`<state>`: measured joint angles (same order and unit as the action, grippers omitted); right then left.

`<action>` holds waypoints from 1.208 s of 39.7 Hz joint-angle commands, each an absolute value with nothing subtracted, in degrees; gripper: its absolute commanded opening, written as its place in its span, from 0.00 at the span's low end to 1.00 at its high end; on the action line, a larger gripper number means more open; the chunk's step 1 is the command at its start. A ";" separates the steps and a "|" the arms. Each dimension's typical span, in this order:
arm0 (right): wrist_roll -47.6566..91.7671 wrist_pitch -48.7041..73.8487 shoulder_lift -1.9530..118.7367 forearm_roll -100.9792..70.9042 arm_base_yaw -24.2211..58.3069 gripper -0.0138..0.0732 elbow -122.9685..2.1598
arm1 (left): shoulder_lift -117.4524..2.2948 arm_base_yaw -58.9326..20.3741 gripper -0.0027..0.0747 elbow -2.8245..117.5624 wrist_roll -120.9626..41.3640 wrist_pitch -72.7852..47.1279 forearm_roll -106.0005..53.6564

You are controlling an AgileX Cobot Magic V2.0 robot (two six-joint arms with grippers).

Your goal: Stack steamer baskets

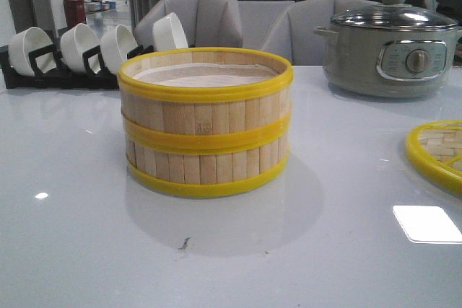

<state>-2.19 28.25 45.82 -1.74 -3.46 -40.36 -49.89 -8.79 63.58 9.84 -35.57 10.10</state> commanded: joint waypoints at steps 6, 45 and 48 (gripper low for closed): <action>-2.30 24.92 45.63 -2.36 -3.43 0.61 -42.55 | -37.03 -8.62 0.15 46.84 10.52 -23.94 9.30; -2.30 26.82 45.63 -2.49 -3.43 0.20 -42.50 | -28.38 -8.98 0.15 27.29 10.52 -16.26 4.91; -2.30 26.82 45.63 -2.49 -3.43 0.20 -42.50 | -28.38 -8.98 0.15 27.29 10.52 -16.26 4.91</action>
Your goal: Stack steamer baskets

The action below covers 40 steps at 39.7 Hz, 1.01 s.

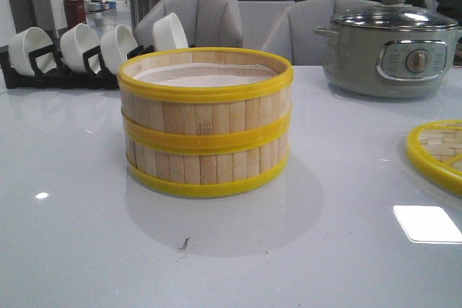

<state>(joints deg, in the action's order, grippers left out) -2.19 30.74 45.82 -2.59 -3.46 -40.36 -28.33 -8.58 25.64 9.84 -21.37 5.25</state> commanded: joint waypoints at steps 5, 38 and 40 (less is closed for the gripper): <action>-2.30 26.62 45.63 -2.49 -3.43 0.20 -42.50 | -28.38 -8.98 0.15 27.29 10.52 -16.26 4.91; -1.70 20.38 65.43 2.21 -3.50 0.61 -45.93 | -28.38 -8.98 0.15 27.29 10.52 -16.26 4.91; -1.70 20.38 67.58 2.36 -3.68 0.61 -47.47 | -28.38 -8.98 0.15 27.29 10.52 -16.26 4.91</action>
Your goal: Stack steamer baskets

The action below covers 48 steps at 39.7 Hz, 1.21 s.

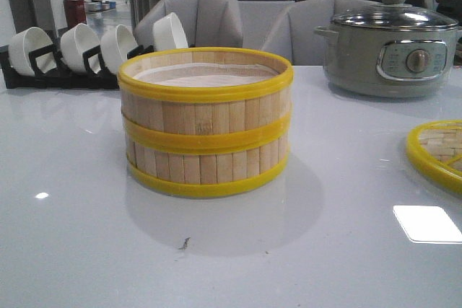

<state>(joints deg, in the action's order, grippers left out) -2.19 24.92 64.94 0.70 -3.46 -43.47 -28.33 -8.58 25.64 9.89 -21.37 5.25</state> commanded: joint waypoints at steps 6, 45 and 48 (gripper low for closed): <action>-1.70 20.05 75.95 2.36 -5.47 0.61 -53.36 | -28.38 -8.98 0.15 27.29 10.52 -16.26 4.91; -1.81 24.15 99.35 0.67 -9.31 0.61 -66.40 | -28.38 -8.98 0.15 27.29 10.52 -16.26 4.91; -1.81 23.95 99.32 0.67 -9.31 0.61 -66.40 | -28.38 -8.98 0.15 27.29 10.52 -16.26 4.91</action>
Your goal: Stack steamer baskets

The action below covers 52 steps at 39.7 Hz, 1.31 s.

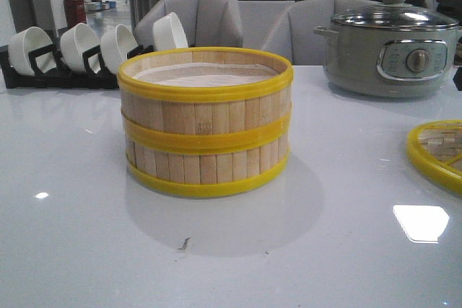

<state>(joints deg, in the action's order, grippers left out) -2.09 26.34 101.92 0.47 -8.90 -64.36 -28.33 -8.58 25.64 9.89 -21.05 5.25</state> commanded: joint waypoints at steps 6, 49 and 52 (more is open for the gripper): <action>-1.81 23.90 99.32 0.67 -9.31 0.61 -66.40 | -28.38 -8.98 0.15 27.29 10.52 -16.26 4.91; -1.92 25.61 101.99 0.67 -9.42 0.54 -66.40 | -28.38 -8.98 0.15 27.29 10.52 -16.26 4.91; -1.92 25.61 102.47 0.67 -9.42 0.54 -66.40 | -28.38 -8.98 0.15 27.29 10.52 -16.26 4.91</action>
